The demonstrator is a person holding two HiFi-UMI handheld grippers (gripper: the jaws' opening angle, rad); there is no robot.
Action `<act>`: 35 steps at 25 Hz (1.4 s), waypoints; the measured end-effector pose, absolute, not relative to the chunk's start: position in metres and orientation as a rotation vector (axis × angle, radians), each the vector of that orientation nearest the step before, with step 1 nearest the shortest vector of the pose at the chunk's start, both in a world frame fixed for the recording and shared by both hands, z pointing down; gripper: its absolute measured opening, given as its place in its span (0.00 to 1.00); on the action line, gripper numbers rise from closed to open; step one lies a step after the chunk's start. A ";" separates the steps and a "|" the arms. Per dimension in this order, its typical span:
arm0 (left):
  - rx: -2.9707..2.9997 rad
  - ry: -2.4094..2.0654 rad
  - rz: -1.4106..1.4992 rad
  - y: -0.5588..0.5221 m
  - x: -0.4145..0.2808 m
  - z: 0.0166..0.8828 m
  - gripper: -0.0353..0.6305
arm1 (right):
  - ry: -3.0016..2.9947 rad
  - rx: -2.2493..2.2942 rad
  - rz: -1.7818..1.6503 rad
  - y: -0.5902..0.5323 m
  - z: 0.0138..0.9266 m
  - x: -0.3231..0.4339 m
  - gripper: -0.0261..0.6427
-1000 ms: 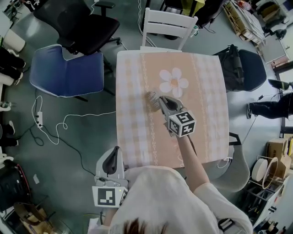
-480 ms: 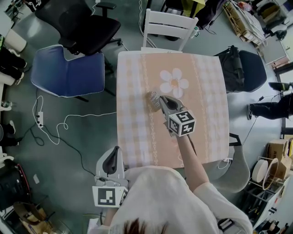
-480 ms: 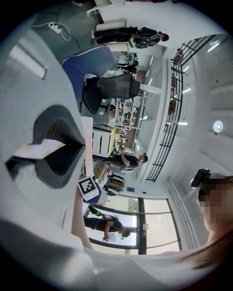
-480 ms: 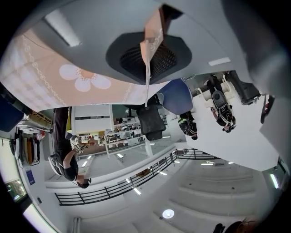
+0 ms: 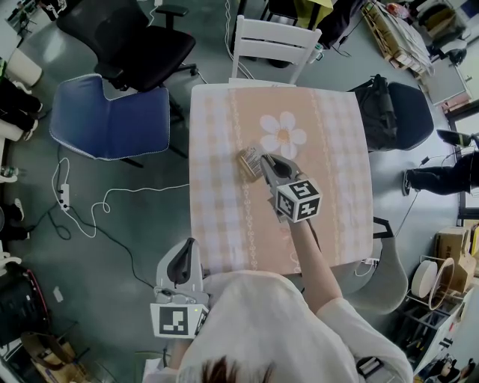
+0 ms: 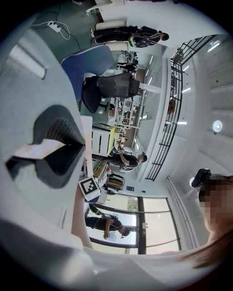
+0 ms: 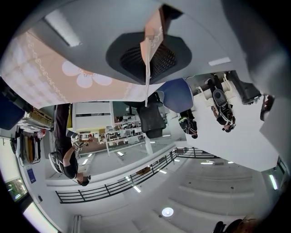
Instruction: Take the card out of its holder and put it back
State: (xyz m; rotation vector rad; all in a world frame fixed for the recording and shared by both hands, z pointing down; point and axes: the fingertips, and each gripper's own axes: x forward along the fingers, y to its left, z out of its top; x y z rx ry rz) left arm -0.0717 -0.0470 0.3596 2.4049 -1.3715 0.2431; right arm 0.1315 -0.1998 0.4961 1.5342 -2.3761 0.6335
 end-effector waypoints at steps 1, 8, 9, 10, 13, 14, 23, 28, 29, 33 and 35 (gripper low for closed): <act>2.407 -1.373 0.238 -0.047 -0.072 0.359 0.05 | -2.376 1.537 0.630 -0.200 0.495 0.132 0.06; 2.418 -1.375 0.232 -0.044 -0.075 0.356 0.05 | -2.377 1.545 0.593 -0.199 0.485 0.131 0.06; 2.419 -1.376 0.228 -0.044 -0.075 0.356 0.05 | -2.377 1.547 0.589 -0.199 0.484 0.131 0.06; 2.421 -1.375 0.225 -0.044 -0.075 0.356 0.05 | -2.377 1.550 0.585 -0.199 0.482 0.131 0.06; 2.425 -1.379 0.223 -0.042 -0.075 0.354 0.05 | -2.380 1.558 0.570 -0.199 0.477 0.132 0.06; 2.425 -1.380 0.220 -0.041 -0.076 0.354 0.05 | -2.382 1.561 0.565 -0.199 0.474 0.132 0.06; 2.430 -1.396 0.195 -0.036 -0.080 0.350 0.05 | -2.390 1.587 0.533 -0.198 0.460 0.135 0.06; 2.438 -1.404 0.176 -0.034 -0.082 0.346 0.05 | -2.397 1.617 0.511 -0.198 0.449 0.138 0.06; 2.440 -1.404 0.173 -0.033 -0.082 0.345 0.05 | -2.397 1.626 0.505 -0.198 0.446 0.140 0.06; 2.451 -1.399 0.174 -0.029 -0.083 0.342 0.05 | -2.410 1.664 0.478 -0.192 0.429 0.144 0.06; 2.462 -1.401 0.177 -0.028 -0.086 0.340 0.05 | -2.427 1.683 0.451 -0.188 0.416 0.144 0.06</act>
